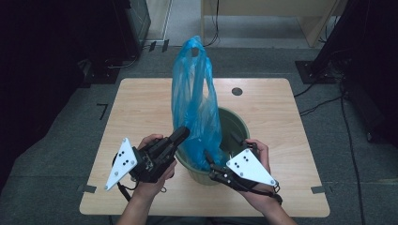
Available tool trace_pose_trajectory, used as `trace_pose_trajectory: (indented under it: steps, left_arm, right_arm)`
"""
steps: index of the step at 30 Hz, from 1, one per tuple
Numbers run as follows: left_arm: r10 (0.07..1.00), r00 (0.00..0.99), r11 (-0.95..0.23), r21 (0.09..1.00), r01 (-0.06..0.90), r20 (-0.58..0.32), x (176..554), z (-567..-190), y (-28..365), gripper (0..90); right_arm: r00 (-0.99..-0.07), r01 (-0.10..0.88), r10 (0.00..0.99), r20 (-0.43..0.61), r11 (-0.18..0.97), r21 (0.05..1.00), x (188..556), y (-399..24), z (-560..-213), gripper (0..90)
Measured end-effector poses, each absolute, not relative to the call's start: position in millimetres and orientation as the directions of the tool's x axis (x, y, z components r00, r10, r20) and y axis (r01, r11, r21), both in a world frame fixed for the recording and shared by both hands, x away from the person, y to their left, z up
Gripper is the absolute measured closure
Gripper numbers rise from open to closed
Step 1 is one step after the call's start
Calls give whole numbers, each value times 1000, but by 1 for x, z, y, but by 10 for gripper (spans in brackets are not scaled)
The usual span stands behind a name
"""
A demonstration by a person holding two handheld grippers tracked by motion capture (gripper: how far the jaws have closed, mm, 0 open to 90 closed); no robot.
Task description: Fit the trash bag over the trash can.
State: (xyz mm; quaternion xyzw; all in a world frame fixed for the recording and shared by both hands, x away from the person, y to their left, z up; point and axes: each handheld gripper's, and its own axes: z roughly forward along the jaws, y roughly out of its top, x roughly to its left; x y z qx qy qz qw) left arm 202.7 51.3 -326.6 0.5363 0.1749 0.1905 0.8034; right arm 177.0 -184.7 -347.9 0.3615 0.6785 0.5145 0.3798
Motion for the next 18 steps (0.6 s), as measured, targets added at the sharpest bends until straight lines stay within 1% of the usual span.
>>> trace_pose_trajectory:
  steps: [3,7,8,13,16,18]
  left_arm:
    - [458,886,348,932,-107,-69,203,-329,48,900]
    - [450,891,307,948,-88,-63,205,-338,40,900]
    - [460,886,291,953,-83,-63,206,-343,38,899]
    - [492,867,253,966,-60,-75,211,-356,33,898]
    - [514,853,251,967,-46,-93,214,-360,32,898]
    - [534,840,253,966,-44,-102,215,-361,31,898]
  right_arm:
    - [-366,134,921,-132,193,972,186,-190,-350,184]
    - [-265,151,957,-123,167,974,197,-200,-355,184]
    - [-249,162,963,-106,149,976,200,-204,-357,185]
    - [-259,176,965,-49,97,980,206,-224,-362,191]
    - [-250,160,968,-9,50,986,206,-238,-363,191]
    - [-284,137,959,18,22,990,204,-246,-362,203]
